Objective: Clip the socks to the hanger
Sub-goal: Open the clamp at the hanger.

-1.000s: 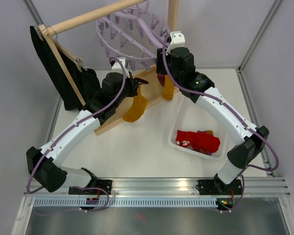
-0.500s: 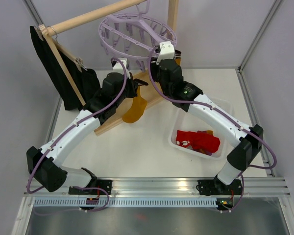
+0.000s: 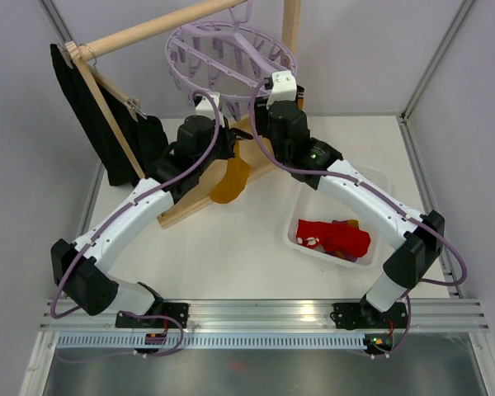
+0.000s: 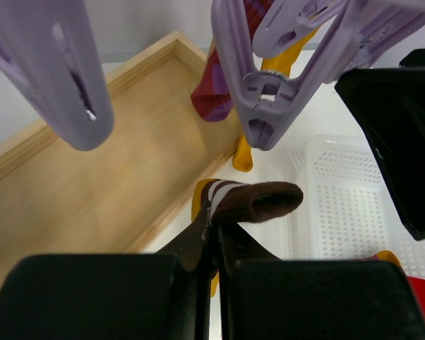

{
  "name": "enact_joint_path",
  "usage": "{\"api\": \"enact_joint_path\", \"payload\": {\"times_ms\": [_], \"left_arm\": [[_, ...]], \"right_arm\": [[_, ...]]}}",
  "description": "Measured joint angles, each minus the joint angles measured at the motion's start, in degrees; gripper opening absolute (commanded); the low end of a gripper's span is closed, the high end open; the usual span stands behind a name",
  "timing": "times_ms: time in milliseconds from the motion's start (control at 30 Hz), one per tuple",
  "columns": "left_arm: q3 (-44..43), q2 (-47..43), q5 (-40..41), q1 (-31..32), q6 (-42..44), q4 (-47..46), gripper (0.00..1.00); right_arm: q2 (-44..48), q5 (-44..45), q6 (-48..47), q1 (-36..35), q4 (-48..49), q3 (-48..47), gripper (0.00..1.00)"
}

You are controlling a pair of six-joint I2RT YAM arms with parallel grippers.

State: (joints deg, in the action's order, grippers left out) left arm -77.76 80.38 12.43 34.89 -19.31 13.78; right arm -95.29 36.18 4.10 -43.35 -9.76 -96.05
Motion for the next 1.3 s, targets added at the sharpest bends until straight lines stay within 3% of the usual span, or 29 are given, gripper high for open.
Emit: {"api": "enact_joint_path", "payload": {"times_ms": [400, 1300], "left_arm": [[-4.11, 1.90, 1.01, 0.00, 3.21, 1.29, 0.02], [-5.14, 2.73, 1.01, 0.00, 5.33, 2.84, 0.02]], "right_arm": [[3.52, -0.11, -0.04, 0.00, -1.55, -0.13, 0.61], [0.42, -0.85, -3.39, 1.73, -1.14, -2.14, 0.64]]}}
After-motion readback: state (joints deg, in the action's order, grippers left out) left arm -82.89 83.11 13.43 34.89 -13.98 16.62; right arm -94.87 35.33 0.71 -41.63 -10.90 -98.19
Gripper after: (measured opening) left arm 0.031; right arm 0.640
